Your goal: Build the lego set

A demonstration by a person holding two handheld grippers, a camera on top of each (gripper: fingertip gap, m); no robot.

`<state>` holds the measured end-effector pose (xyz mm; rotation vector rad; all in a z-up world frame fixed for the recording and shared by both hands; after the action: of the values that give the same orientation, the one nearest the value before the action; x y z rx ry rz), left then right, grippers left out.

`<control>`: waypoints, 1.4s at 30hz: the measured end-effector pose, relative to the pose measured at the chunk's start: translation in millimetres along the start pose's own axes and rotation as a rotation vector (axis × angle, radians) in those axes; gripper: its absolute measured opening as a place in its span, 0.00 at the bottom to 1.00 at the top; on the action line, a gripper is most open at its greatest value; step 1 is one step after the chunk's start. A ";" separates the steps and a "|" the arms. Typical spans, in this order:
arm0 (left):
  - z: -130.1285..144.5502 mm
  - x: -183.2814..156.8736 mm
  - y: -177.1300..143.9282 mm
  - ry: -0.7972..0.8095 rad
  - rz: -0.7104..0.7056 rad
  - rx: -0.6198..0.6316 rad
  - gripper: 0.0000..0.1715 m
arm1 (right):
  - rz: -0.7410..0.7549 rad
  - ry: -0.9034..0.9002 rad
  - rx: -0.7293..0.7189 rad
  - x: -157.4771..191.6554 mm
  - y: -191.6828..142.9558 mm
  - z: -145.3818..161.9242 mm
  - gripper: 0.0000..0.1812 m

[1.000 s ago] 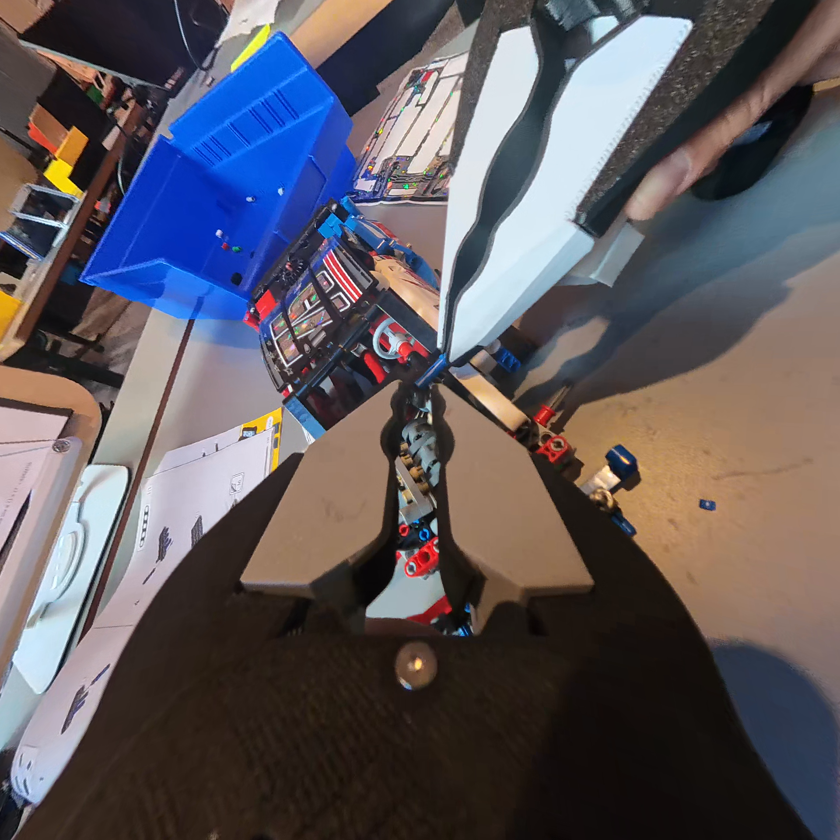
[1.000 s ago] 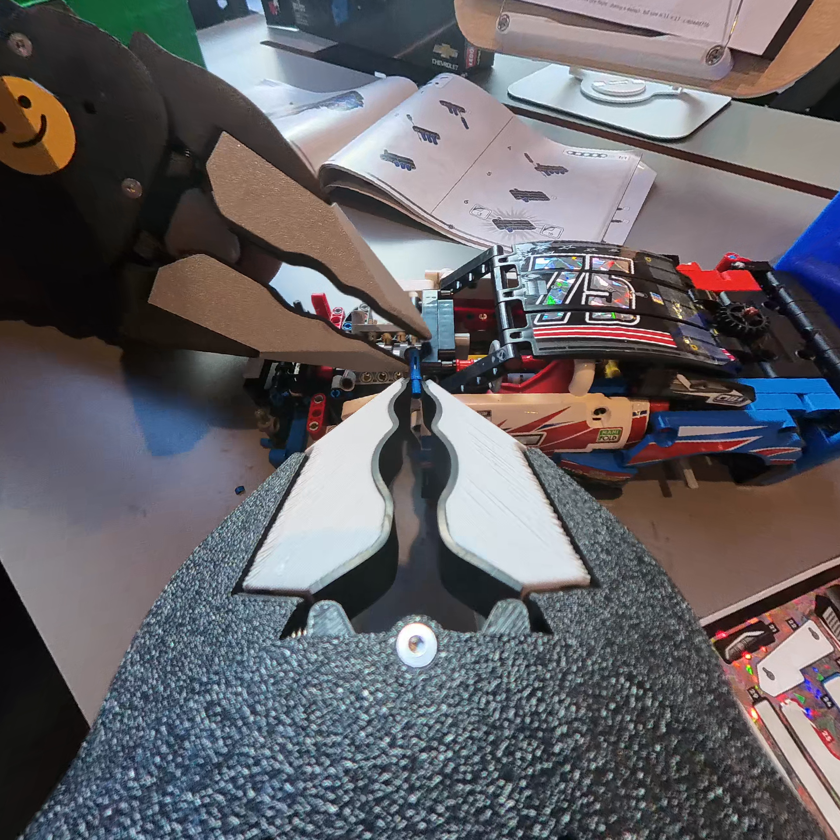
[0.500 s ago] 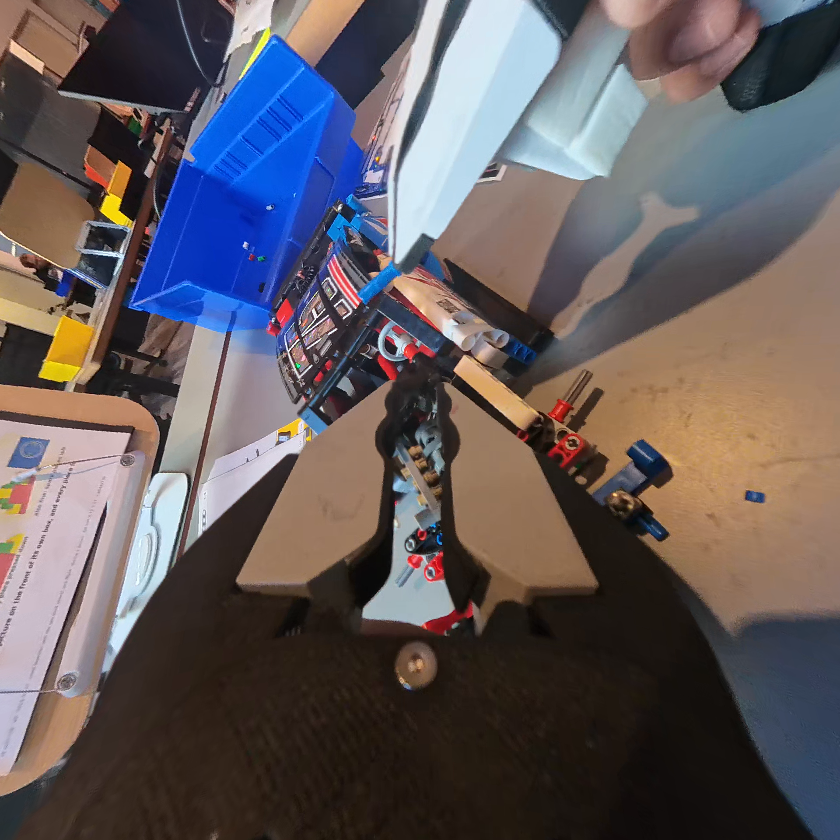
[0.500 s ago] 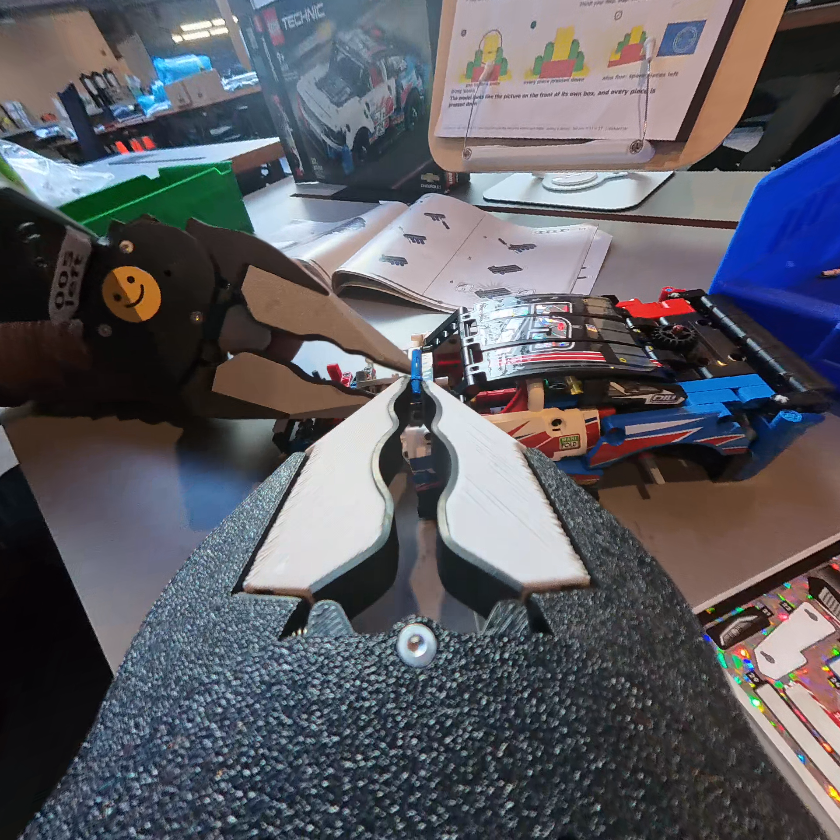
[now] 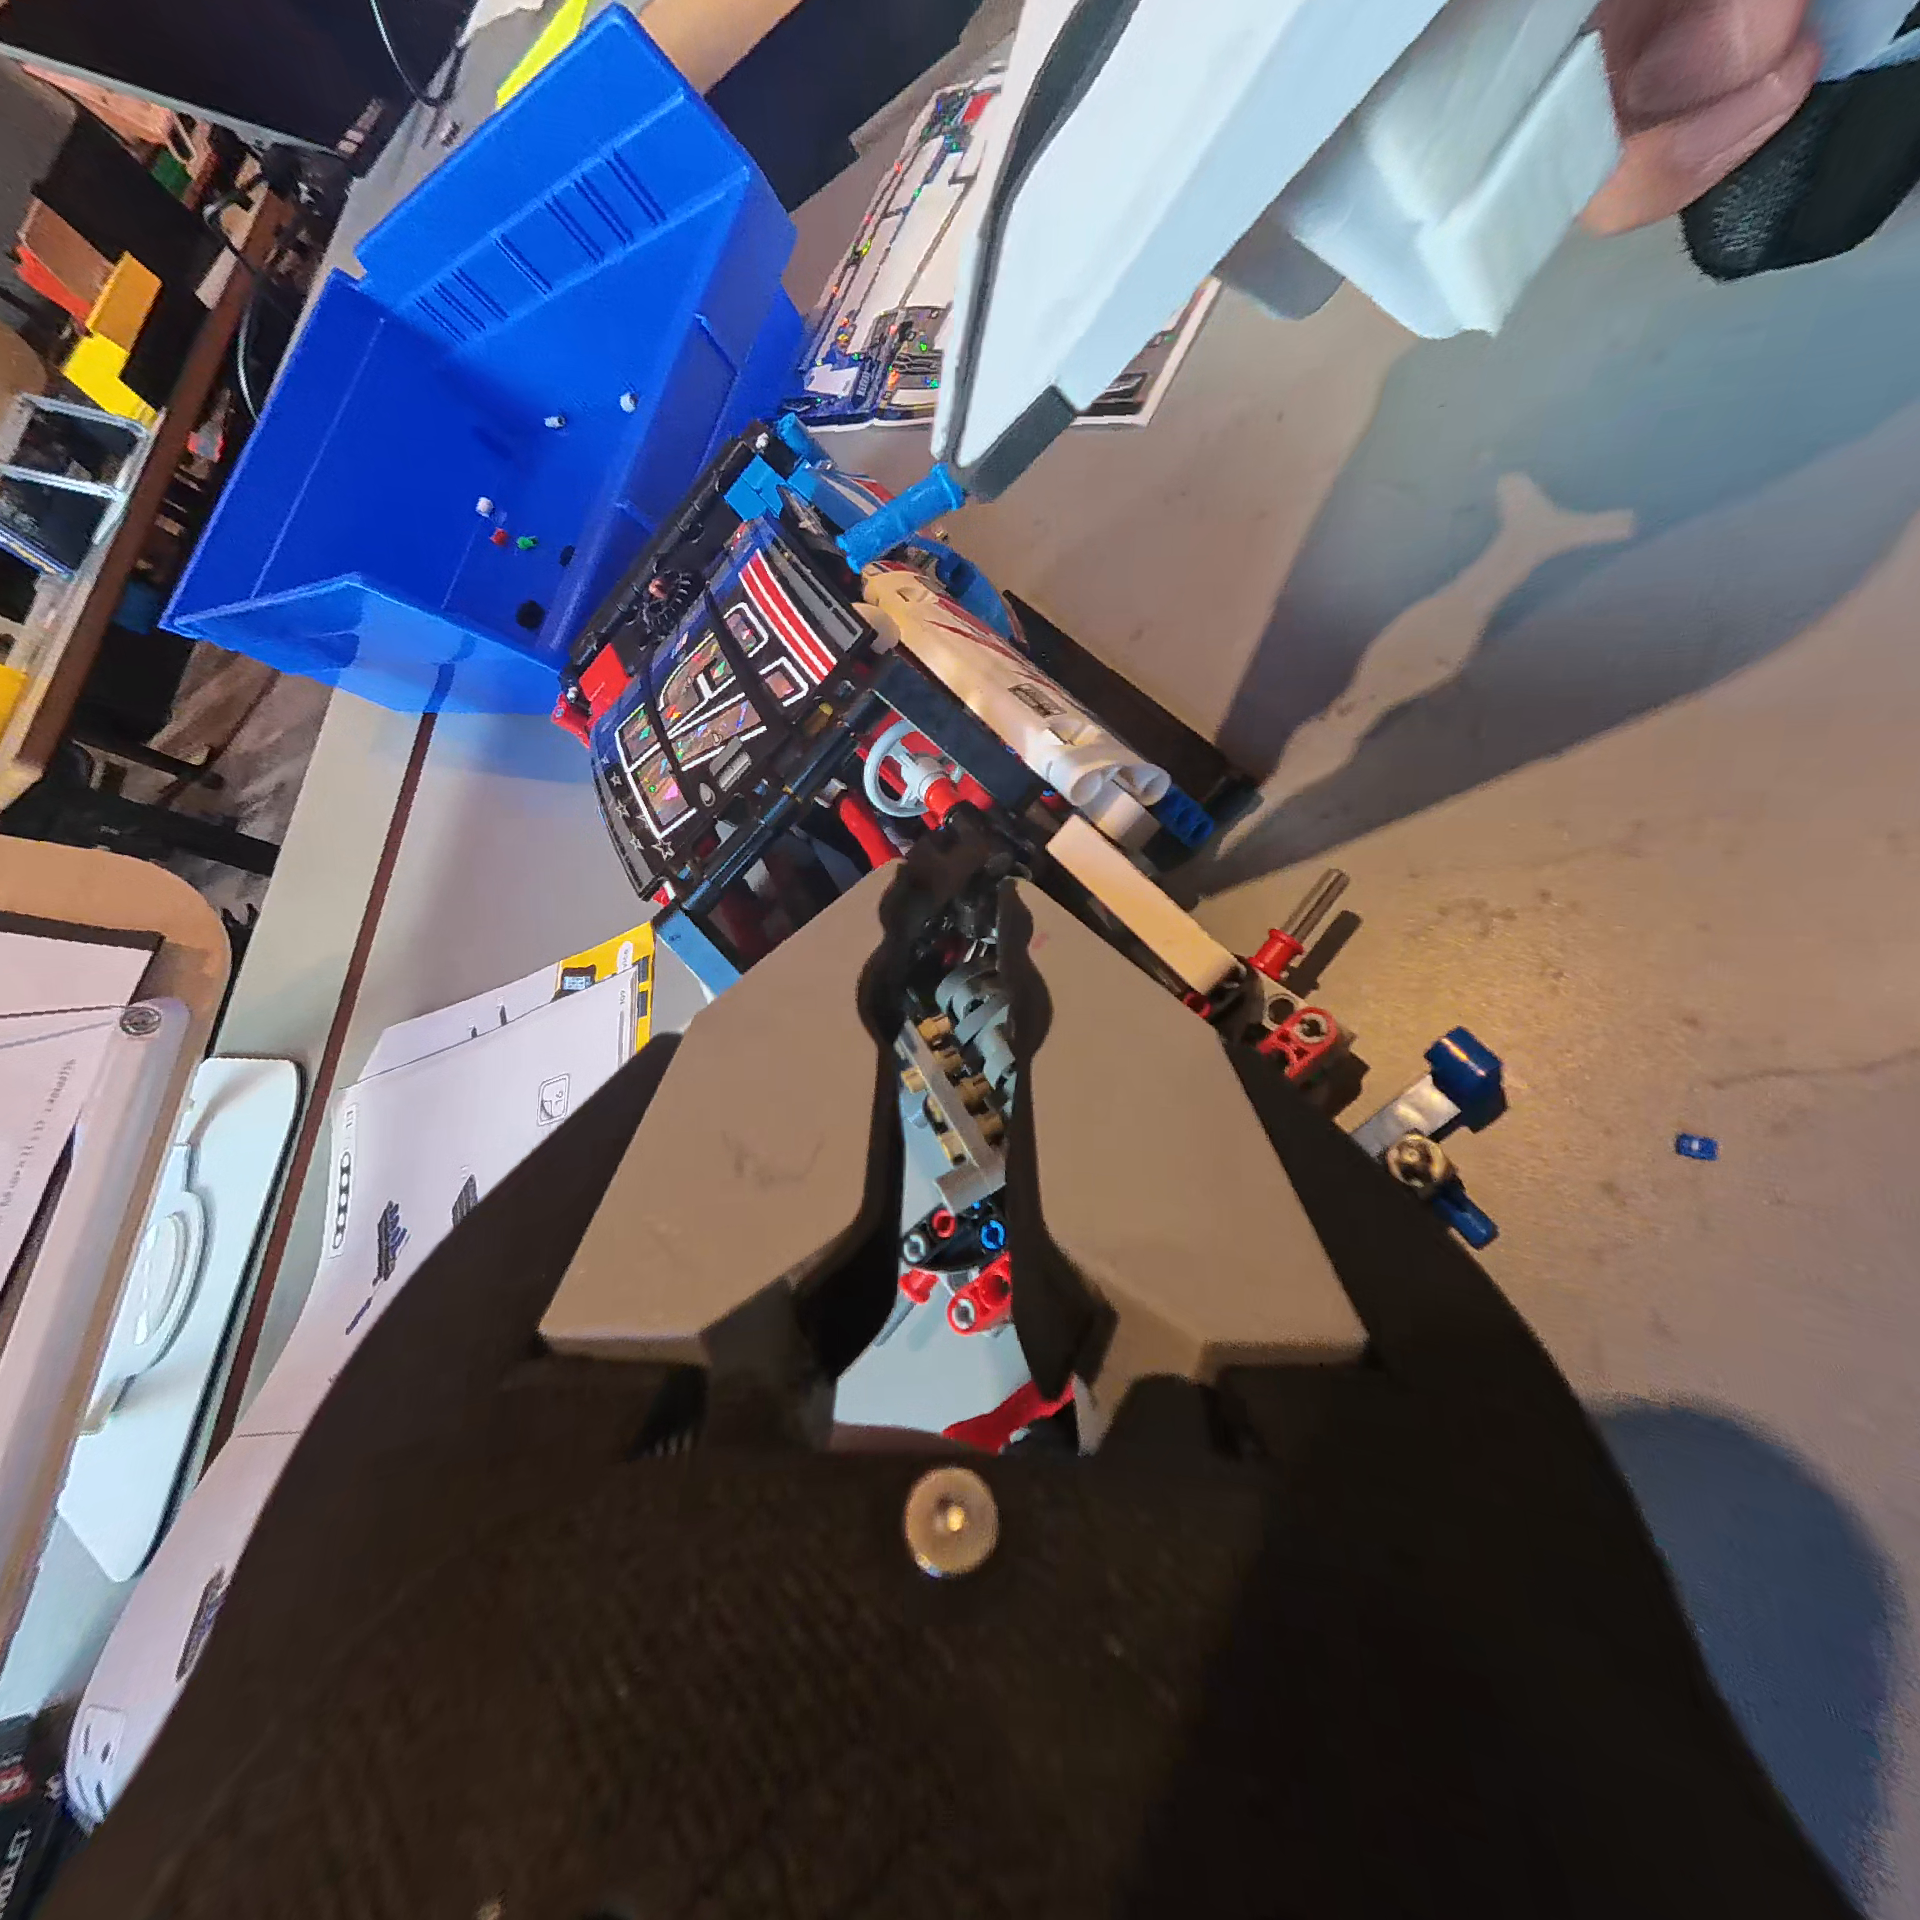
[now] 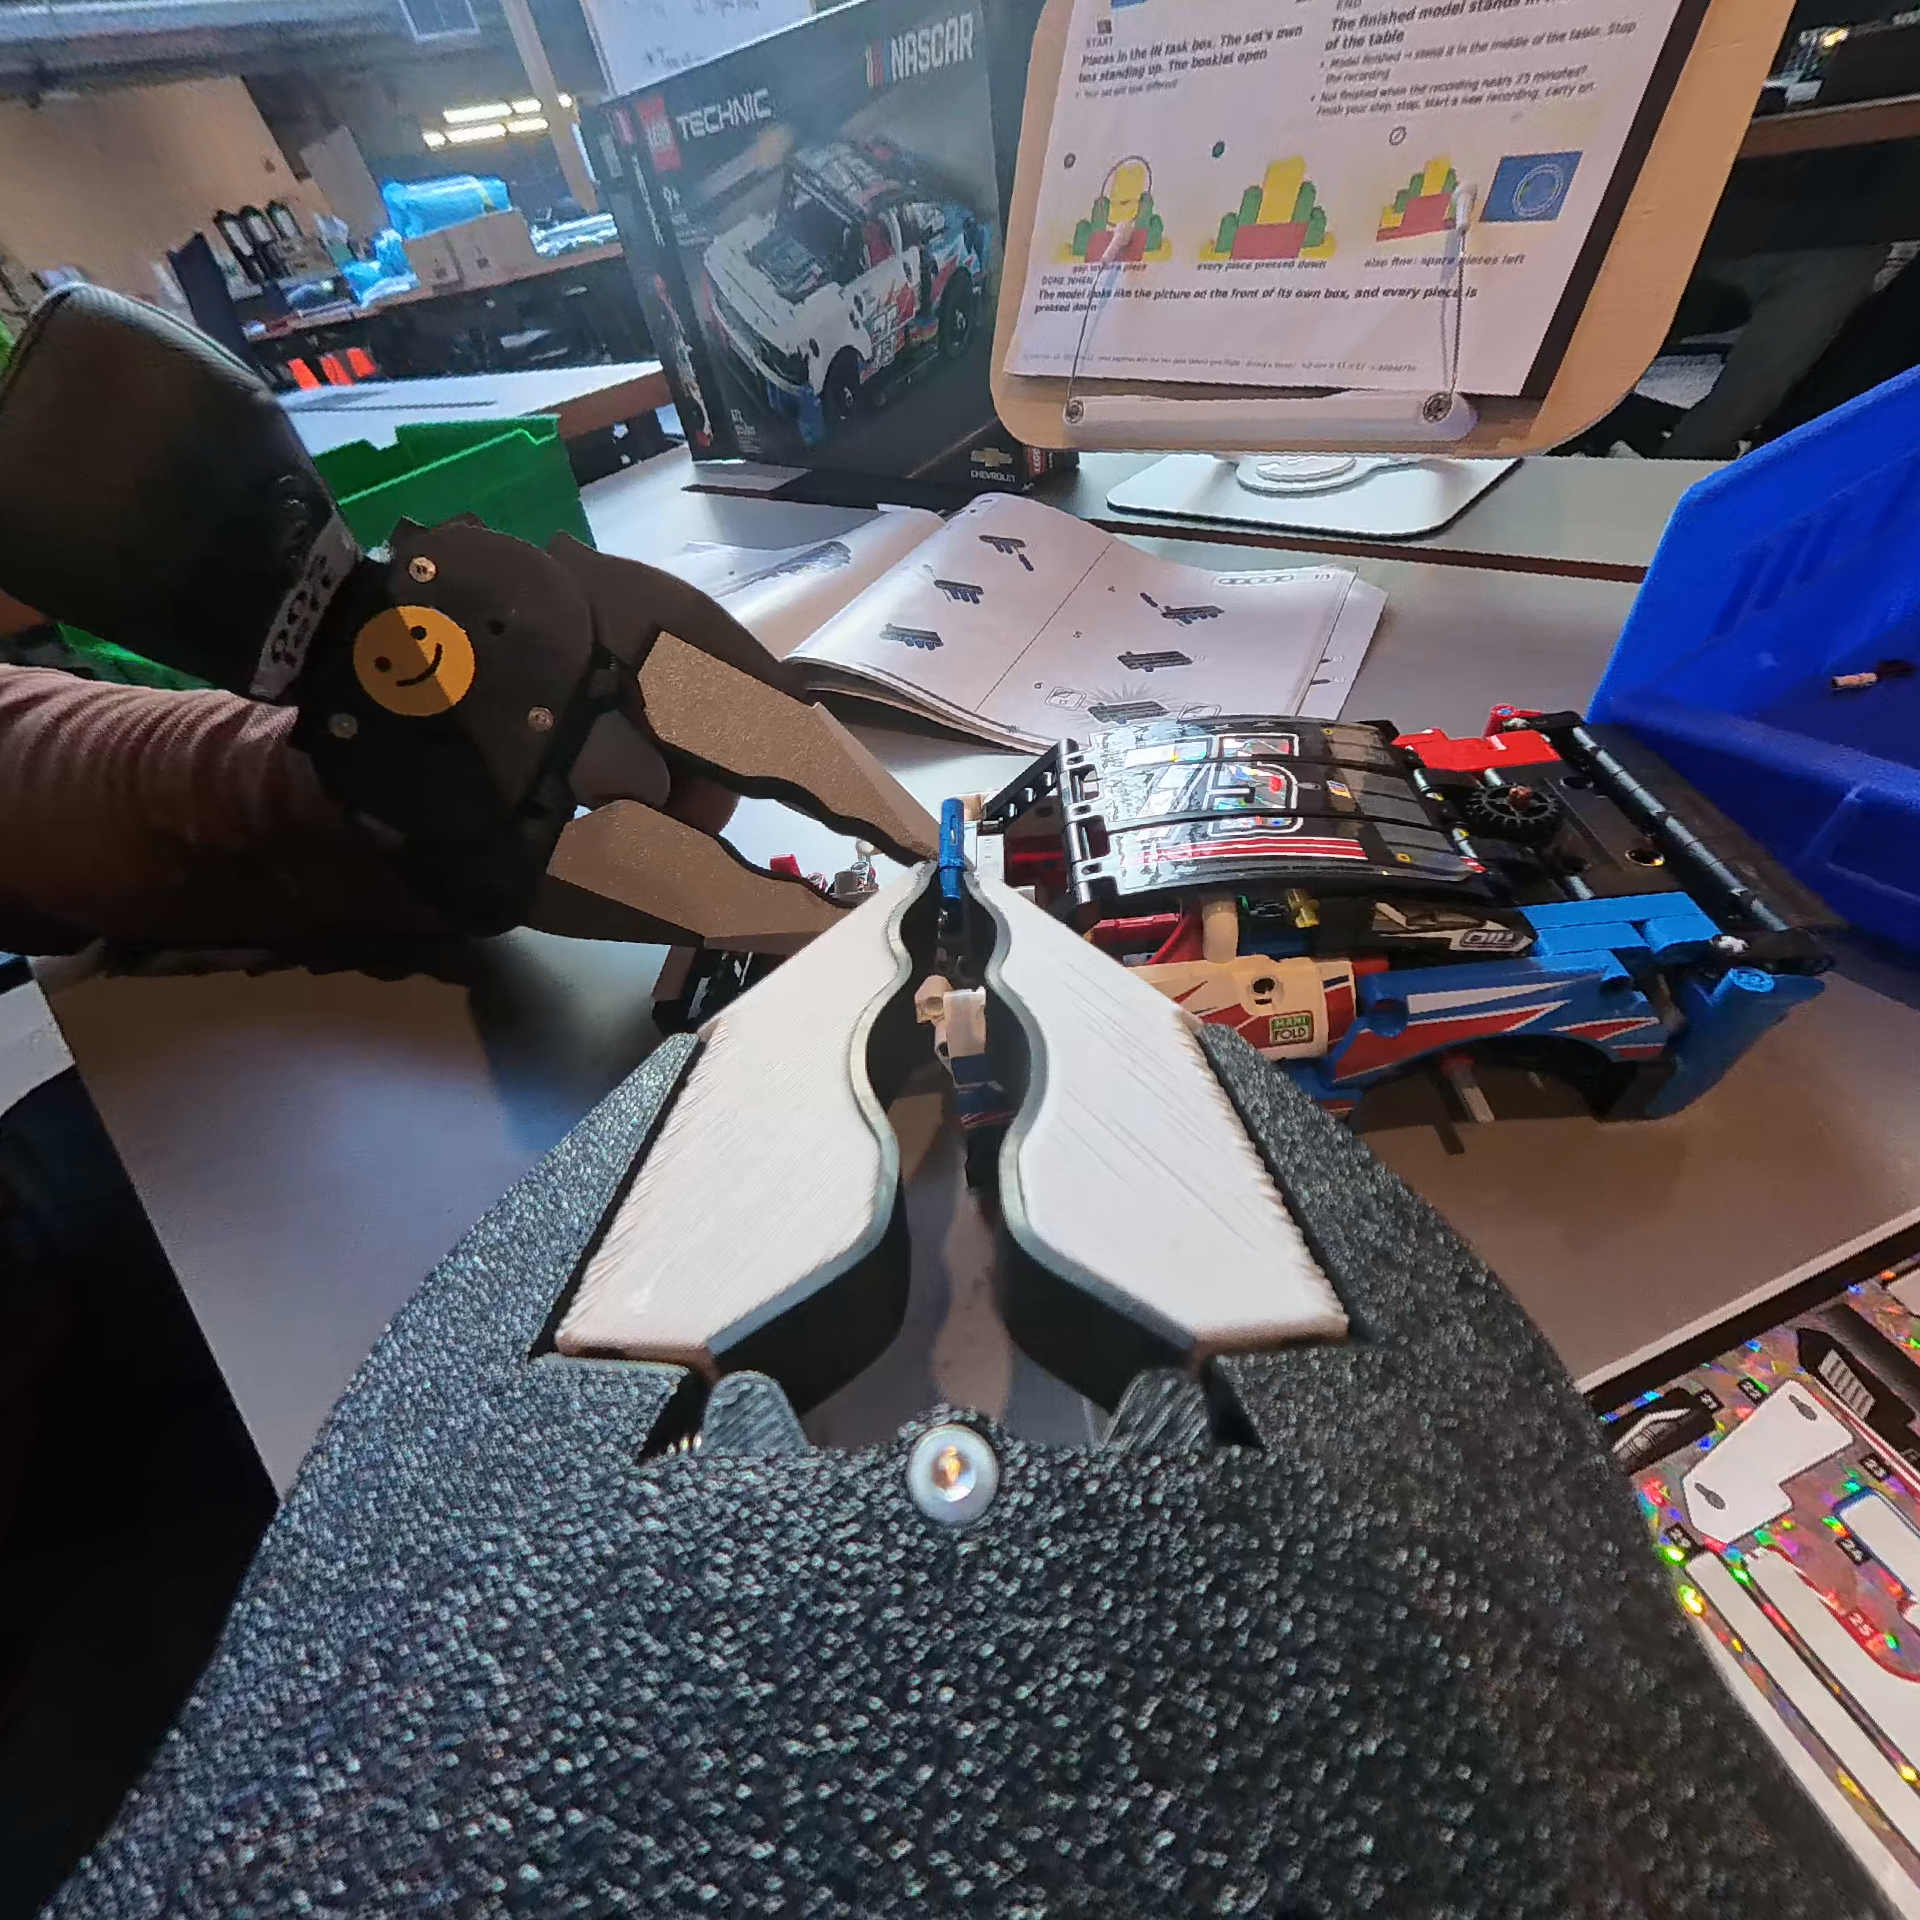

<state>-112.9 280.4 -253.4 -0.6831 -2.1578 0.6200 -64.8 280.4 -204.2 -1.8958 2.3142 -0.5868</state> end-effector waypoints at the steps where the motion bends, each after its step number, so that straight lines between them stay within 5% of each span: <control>1: -0.2 -0.1 0.1 -0.003 0.001 -0.001 0.08 | 0.001 -0.002 0.003 0.2 0.3 0.4 0.02; 15: -3.0 0.3 -5.0 -0.207 0.159 -0.095 0.00 | -0.008 -0.012 0.021 3.5 6.2 2.3 0.02; 20: -10.4 1.6 -17.9 -0.190 0.180 -0.105 0.25 | 0.002 -0.040 0.068 6.0 7.1 6.9 0.02; 23: 2.5 6.4 -19.5 -0.131 0.167 -0.032 0.15 | 0.092 -0.114 0.191 -0.1 11.0 18.0 0.02; 31: 6.4 4.6 -9.8 -0.241 0.220 -0.007 0.08 | 0.185 -0.305 0.469 1.9 20.9 6.7 0.02; 37: 14.5 -6.0 -11.3 -0.252 0.220 0.020 0.02 | 0.184 -0.190 0.371 -2.7 26.6 -3.9 0.02; 42: 8.4 -9.3 -5.3 -0.381 0.268 0.008 0.09 | 0.152 -0.119 0.340 -5.2 37.2 9.4 0.02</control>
<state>-115.7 268.7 -259.9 -0.9192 -2.4271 0.9653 -95.1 288.9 -226.7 -1.5444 2.1011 -0.7694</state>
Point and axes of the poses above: each gripper's, where its closed fingertips meet, y out along the fingers, z out of its underside, x = y × z across the jaws, the point moved 1 cm from there along -y, back along the fingers, and after that the axes turned 9 degrees about x, right-handed, at the moved point
